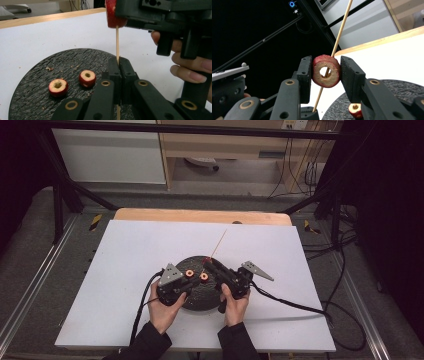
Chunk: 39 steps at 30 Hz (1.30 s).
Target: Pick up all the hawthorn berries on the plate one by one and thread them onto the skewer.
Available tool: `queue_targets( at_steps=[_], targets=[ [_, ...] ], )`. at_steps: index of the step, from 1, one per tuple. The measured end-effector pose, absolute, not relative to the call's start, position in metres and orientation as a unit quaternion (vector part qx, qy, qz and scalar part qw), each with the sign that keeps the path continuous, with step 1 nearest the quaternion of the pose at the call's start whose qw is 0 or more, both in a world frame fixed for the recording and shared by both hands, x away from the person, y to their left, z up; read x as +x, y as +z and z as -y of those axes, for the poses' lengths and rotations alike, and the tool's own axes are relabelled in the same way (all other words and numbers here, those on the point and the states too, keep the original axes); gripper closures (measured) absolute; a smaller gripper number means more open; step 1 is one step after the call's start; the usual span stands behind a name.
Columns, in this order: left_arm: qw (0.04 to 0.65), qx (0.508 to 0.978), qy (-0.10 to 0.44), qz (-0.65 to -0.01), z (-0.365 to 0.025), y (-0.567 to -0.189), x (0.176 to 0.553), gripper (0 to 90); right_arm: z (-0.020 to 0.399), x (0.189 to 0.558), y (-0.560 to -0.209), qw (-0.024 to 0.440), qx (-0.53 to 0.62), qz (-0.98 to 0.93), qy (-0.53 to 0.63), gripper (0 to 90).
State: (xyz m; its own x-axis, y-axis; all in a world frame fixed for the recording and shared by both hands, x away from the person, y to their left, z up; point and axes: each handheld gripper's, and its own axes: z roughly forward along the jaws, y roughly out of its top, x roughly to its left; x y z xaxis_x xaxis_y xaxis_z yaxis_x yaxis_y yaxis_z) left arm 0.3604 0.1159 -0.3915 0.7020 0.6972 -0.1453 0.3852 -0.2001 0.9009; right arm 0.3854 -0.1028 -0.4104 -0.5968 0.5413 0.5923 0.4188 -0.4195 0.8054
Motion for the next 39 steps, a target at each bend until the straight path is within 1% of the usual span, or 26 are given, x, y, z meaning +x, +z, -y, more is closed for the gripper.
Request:
queue_targets(
  at_steps=[14, 15, 16, 20, 31, 34, 36, 39],
  targets=[
    [0.520, 0.765, 0.148, -0.350, -0.117, -0.393, 0.361, 88.5, 0.101, 0.381, -0.415, 0.025, 0.446, -0.564, 0.695, 62.0],
    [0.519, 0.766, 0.146, -0.349, -0.118, -0.394, 0.361, 88.5, 0.101, 0.382, -0.415, 0.023, 0.447, -0.567, 0.692, 59.8],
    [0.518, 0.767, 0.146, -0.349, -0.118, -0.394, 0.361, 88.5, 0.102, 0.382, -0.415, 0.024, 0.450, -0.570, 0.687, 55.4],
    [0.512, 0.772, 0.148, -0.346, -0.123, -0.395, 0.359, 88.5, 0.105, 0.382, -0.413, 0.028, 0.449, -0.580, 0.679, 48.6],
    [0.500, 0.777, 0.147, -0.352, -0.148, -0.403, 0.352, 88.5, 0.128, 0.384, -0.408, 0.059, 0.437, -0.639, 0.630, 20.8],
    [0.496, 0.780, 0.146, -0.353, -0.157, -0.406, 0.349, 88.5, 0.135, 0.385, -0.410, 0.061, 0.436, -0.661, 0.607, 11.9],
    [0.493, 0.780, 0.146, -0.356, -0.163, -0.408, 0.347, 88.5, 0.139, 0.386, -0.410, 0.063, 0.434, -0.678, 0.590, 7.9],
    [0.487, 0.784, 0.147, -0.356, -0.173, -0.412, 0.343, 88.5, 0.145, 0.388, -0.412, 0.067, 0.428, -0.701, 0.567, 5.0]
  ],
)
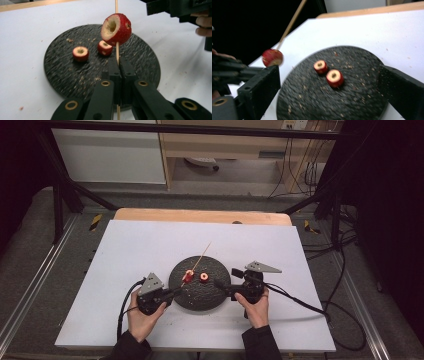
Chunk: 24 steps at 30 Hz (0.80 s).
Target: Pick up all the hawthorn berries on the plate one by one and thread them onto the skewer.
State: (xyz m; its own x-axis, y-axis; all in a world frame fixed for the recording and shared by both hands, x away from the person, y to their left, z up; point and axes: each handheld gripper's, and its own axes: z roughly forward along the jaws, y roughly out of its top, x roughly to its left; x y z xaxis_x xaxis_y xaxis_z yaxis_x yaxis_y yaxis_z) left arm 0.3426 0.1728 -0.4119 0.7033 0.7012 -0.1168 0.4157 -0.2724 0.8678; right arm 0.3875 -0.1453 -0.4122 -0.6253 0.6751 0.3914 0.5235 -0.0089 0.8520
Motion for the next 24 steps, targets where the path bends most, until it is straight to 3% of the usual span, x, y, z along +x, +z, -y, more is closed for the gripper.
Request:
queue_targets(
  at_steps=[24],
  targets=[
    [0.465, 0.797, 0.135, -0.361, -0.224, -0.435, 0.324, 88.4, 0.133, 0.406, -0.404, 0.072, 0.393, -0.804, 0.439, 2.3]
  ],
)
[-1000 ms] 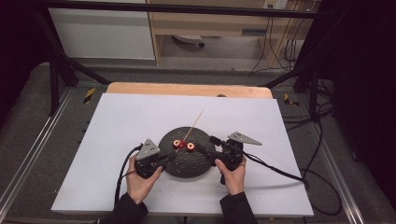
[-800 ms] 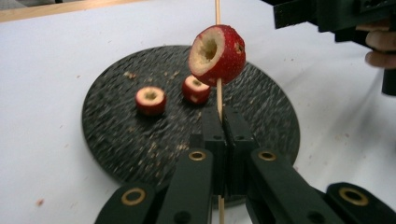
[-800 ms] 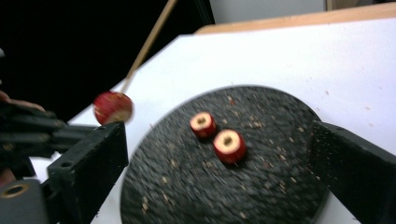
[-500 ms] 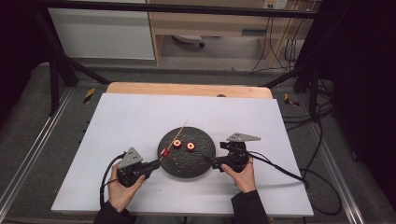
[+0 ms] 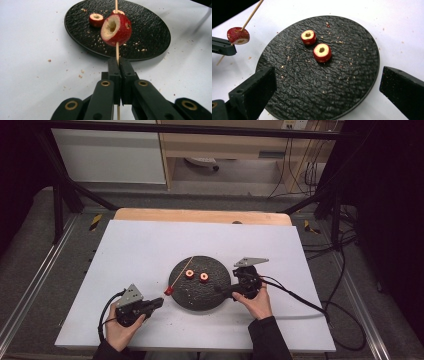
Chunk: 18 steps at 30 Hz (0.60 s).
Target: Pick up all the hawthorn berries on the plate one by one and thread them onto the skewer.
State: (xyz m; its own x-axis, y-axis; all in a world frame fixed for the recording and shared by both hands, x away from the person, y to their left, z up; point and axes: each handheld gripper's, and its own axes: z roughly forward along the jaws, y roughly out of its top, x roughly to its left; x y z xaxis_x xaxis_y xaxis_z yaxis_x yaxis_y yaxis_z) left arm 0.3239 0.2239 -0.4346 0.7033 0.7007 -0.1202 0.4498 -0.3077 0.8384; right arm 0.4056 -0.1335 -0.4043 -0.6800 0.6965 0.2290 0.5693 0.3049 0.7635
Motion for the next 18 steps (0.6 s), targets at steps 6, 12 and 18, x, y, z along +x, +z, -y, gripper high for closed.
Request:
queue_targets(
  at_steps=[6, 12, 18],
  targets=[
    [0.467, 0.793, 0.131, -0.368, -0.230, -0.435, 0.324, 88.4, 0.116, 0.416, -0.398, 0.073, 0.378, -0.826, 0.411, 3.6],
    [0.463, 0.797, 0.126, -0.367, -0.231, -0.437, 0.324, 88.4, 0.097, 0.429, -0.394, 0.064, 0.363, -0.851, 0.373, 5.6],
    [0.462, 0.796, 0.126, -0.371, -0.233, -0.438, 0.325, 88.4, 0.083, 0.442, -0.394, 0.062, 0.353, -0.874, 0.326, 9.9]
  ],
)
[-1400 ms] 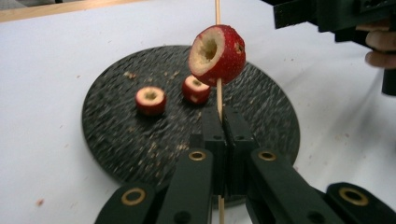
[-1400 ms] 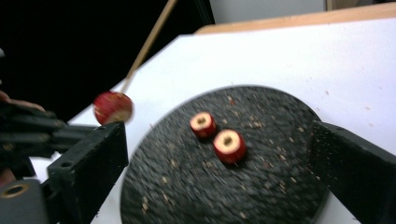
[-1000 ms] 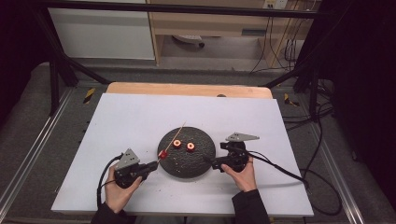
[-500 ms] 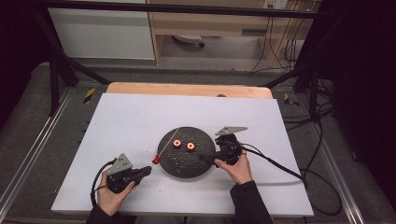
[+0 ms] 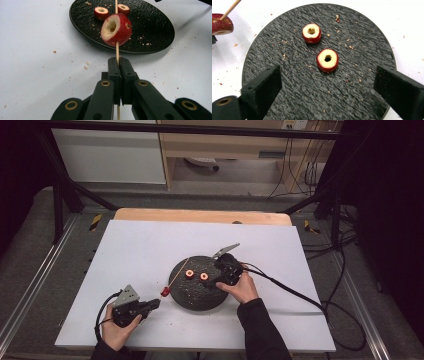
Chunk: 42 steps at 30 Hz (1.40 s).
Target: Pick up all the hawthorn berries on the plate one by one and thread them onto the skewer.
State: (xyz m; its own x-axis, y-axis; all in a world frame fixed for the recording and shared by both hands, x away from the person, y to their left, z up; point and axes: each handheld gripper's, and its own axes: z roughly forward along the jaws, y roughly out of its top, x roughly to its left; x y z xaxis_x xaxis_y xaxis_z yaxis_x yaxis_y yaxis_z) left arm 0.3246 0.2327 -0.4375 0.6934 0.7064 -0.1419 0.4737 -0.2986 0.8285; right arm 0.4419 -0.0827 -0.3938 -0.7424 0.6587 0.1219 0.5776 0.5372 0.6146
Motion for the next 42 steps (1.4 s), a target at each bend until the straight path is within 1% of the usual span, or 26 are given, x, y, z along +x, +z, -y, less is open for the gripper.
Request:
queue_targets(
  at_steps=[15, 28, 42],
  targets=[
    [0.463, 0.795, 0.123, -0.373, -0.235, -0.437, 0.326, 88.5, 0.053, 0.466, -0.399, 0.053, 0.350, -0.899, 0.257, 26.0],
    [0.461, 0.796, 0.121, -0.373, -0.234, -0.438, 0.326, 88.4, 0.051, 0.478, -0.408, 0.033, 0.356, -0.901, 0.246, 43.3],
    [0.460, 0.797, 0.118, -0.373, -0.233, -0.438, 0.326, 88.4, 0.050, 0.482, -0.413, 0.010, 0.356, -0.904, 0.237, 57.2]
  ],
)
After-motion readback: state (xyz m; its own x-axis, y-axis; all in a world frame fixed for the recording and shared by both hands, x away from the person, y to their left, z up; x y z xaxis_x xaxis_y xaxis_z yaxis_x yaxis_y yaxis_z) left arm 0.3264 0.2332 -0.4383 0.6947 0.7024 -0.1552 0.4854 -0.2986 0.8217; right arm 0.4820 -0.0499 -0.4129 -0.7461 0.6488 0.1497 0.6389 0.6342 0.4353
